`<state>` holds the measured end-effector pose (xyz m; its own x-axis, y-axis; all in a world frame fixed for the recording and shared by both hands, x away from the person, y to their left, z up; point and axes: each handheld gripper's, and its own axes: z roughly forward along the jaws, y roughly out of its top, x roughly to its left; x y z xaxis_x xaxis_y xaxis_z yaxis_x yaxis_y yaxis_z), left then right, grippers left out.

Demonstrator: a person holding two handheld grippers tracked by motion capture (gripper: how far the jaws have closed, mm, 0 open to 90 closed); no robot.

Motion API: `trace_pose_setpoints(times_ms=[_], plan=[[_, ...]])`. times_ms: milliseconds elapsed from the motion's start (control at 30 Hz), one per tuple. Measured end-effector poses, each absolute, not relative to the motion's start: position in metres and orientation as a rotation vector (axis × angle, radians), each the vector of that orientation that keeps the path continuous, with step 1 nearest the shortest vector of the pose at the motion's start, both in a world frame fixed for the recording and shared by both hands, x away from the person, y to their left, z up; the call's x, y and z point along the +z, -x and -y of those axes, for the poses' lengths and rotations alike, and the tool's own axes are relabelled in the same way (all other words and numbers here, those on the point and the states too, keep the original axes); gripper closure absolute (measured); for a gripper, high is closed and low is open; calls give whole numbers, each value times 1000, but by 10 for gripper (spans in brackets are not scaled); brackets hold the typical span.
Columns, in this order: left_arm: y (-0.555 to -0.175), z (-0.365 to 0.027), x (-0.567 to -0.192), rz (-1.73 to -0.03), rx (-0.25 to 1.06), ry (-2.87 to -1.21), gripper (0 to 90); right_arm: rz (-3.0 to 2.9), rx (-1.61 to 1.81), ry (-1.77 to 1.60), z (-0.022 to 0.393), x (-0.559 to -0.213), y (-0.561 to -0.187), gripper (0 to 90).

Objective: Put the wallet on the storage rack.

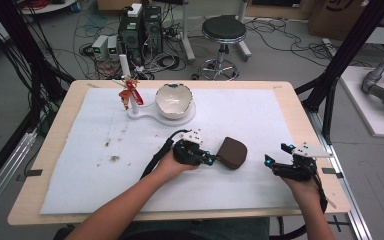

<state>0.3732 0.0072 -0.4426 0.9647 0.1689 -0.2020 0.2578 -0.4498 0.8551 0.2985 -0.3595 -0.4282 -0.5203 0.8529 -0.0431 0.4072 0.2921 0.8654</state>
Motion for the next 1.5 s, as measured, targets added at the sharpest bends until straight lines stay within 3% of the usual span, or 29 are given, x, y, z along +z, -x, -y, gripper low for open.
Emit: trace_pose_setpoints(times_ms=[300, 1500], plan=[[-376, -19, -421, -275, -143, -1952, 884, -2059, 1155, -1114, 358, -428, -299, 213], [-421, -92, -351, -431, 39, -1793, 883, -2071, 1159, -1121, 355, -429, -304, 213]])
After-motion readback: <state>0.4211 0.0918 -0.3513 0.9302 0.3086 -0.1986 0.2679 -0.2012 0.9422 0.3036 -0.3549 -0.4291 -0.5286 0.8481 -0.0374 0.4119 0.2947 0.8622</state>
